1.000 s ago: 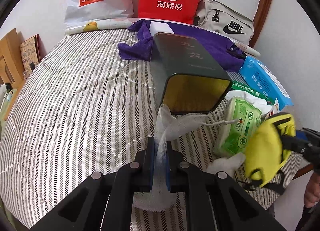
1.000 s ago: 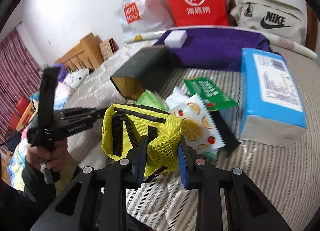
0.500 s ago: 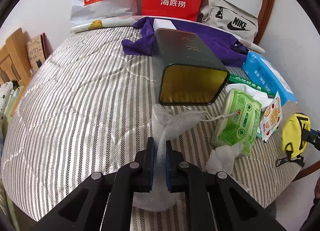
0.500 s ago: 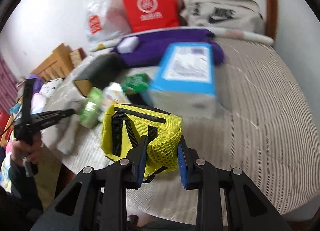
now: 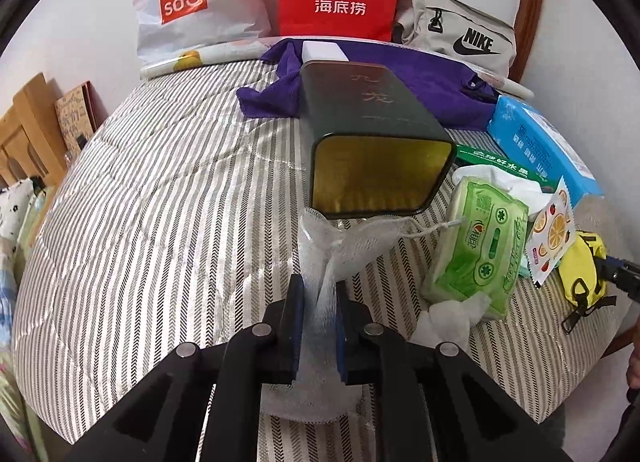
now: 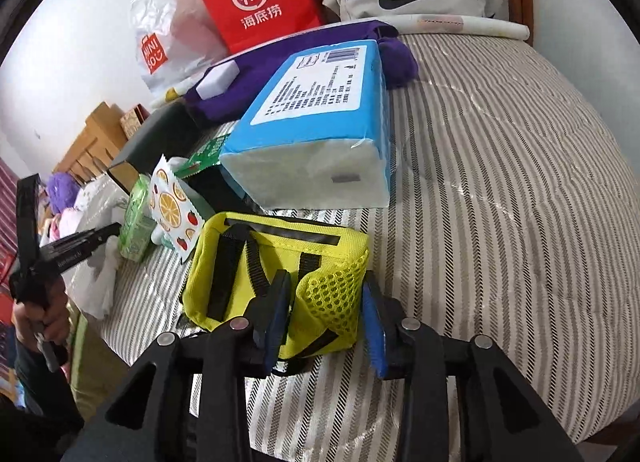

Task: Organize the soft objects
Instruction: 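Carry the mesh bag with the left tool while the right tool carries the yellow pouch to the towel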

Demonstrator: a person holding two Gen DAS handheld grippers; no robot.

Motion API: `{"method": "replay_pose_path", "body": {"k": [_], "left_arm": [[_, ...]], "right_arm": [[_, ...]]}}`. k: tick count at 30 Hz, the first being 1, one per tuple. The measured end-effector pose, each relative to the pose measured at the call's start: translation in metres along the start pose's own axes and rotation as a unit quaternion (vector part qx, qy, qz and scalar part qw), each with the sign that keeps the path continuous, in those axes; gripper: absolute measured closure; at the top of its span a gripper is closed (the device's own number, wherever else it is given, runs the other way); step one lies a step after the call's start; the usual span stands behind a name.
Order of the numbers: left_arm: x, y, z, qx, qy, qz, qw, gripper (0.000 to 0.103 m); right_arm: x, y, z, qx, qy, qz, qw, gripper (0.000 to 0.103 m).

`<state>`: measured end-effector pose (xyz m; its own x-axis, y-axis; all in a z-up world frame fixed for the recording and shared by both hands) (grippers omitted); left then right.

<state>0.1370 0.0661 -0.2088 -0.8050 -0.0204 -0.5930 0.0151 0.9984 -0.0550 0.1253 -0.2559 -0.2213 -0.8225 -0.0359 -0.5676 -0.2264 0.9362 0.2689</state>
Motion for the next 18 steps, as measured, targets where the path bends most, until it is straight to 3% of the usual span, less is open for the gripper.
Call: {"method": "replay_pose_path", "body": {"k": [4,18], "left_arm": [[0.000,-0.002,-0.001,-0.001,0.001,0.001,1.0000,0.095],[-0.015,-0.003,-0.035,0.037,-0.012,-0.027,0.9989,0.096]], "right_arm": [[0.001,0.002,0.000,0.013,-0.005,-0.023,1.000,0.074],[-0.010,-0.004,-0.045,0.010,-0.028,-0.016,0.999,0.076]]}}
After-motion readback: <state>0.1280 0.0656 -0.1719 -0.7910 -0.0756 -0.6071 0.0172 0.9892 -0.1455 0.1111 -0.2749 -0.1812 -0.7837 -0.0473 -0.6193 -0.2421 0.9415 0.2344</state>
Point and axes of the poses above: each gripper's, at about its wrist camera, not at the fingertips, and z roughly the way its jaws point, y to its left, x to its underside, the point moved 5 cm from there along z, roughly the way its jaws point, and after that the axes turned 3 degrees about -z, right-handed, at the moved point
